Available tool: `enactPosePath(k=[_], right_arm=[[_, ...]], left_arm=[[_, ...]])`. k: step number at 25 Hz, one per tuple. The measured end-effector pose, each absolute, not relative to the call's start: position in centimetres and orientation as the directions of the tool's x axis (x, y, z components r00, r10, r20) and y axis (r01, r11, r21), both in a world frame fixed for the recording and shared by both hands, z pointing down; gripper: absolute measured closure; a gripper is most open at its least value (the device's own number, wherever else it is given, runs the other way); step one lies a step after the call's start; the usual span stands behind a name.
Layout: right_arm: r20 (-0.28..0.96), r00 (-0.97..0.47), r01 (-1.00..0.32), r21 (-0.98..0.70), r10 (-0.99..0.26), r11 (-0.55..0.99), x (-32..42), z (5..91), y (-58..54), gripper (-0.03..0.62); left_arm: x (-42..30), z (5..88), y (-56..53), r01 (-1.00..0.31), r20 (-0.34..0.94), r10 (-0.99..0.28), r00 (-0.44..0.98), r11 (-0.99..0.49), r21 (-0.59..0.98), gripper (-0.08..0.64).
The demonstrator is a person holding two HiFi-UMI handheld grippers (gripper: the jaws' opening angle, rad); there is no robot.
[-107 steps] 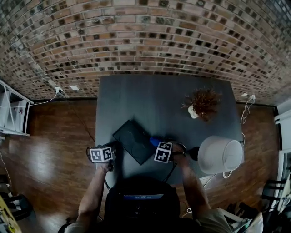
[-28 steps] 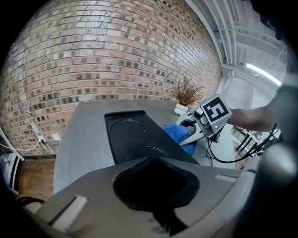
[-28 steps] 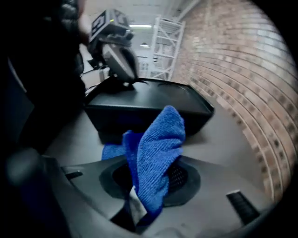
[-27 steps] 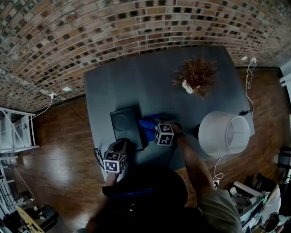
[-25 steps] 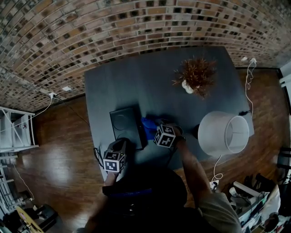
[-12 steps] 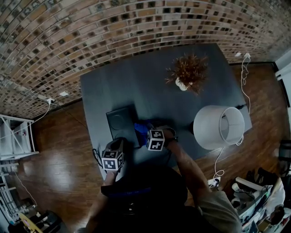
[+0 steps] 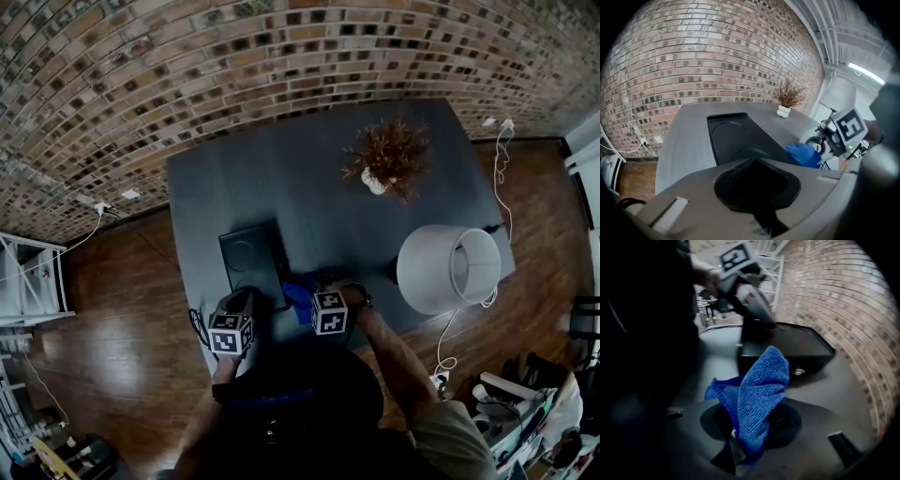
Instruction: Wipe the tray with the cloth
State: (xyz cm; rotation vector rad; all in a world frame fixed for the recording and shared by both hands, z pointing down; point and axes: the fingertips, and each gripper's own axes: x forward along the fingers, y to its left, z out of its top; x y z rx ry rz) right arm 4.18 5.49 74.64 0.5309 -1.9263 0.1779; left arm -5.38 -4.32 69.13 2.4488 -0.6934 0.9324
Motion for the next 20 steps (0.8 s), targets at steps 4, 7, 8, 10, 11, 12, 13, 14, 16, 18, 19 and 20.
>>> enactPosePath(k=[4,7,8,10,11,12,13,14,16,18,19,20], right_arm=[[0.880,-0.171,-0.670,0.226,-0.443,0.707,5.9,74.2,-1.5,0.454],[0.913,-0.144,-0.558,0.244,-0.382,0.793,3.0,74.6,0.5,0.454],[0.926,-0.139,-0.508,0.237,-0.350,0.828,2.4,74.5,2.1,0.454],[0.943,-0.185,-0.369,0.196,-0.278,0.909,1.1,74.2,6.0,0.457],[0.946,-0.224,-0.279,0.169,-0.235,0.945,0.4,74.2,8.3,0.457],[0.945,-0.265,-0.201,0.139,-0.190,0.970,0.0,74.2,10.4,0.457],[0.942,-0.298,-0.161,0.113,-0.157,0.980,-0.1,74.2,11.8,0.457],[0.938,-0.312,-0.172,0.099,-0.150,0.980,0.4,74.1,12.1,0.457],[0.940,-0.263,-0.307,0.131,-0.217,0.942,2.7,73.8,9.4,0.457],[0.931,-0.161,-0.493,0.211,-0.327,0.844,5.6,73.7,4.6,0.456],[0.921,-0.124,-0.562,0.241,-0.369,0.791,6.4,73.7,2.3,0.456],[0.911,-0.109,-0.600,0.258,-0.397,0.757,6.5,73.9,0.6,0.455]], left_arm=[[-5.3,69.5,-4.3,-0.588,0.696,-0.301,0.653,-0.780,0.214,0.545],[-5.2,69.4,-4.1,-0.583,0.705,-0.297,0.644,-0.787,0.201,0.545],[-5.1,69.3,-4.1,-0.582,0.705,-0.297,0.644,-0.788,0.200,0.545],[-5.1,69.0,-4.3,-0.582,0.702,-0.300,0.646,-0.788,0.200,0.545],[-5.2,69.1,-4.3,-0.583,0.704,-0.299,0.644,-0.787,0.199,0.545],[-5.3,69.2,-4.3,-0.584,0.706,-0.298,0.642,-0.787,0.199,0.545],[-5.3,69.2,-4.1,-0.584,0.705,-0.296,0.645,-0.786,0.204,0.545],[-5.3,69.2,-4.0,-0.582,0.701,-0.293,0.650,-0.785,0.212,0.545],[-5.1,69.1,-4.0,-0.579,0.691,-0.294,0.660,-0.786,0.218,0.545],[-5.0,68.8,-4.2,-0.575,0.681,-0.301,0.667,-0.789,0.215,0.545],[-5.0,68.8,-4.2,-0.575,0.680,-0.302,0.668,-0.789,0.216,0.545],[-5.0,68.8,-4.2,-0.576,0.680,-0.302,0.669,-0.788,0.217,0.545]])
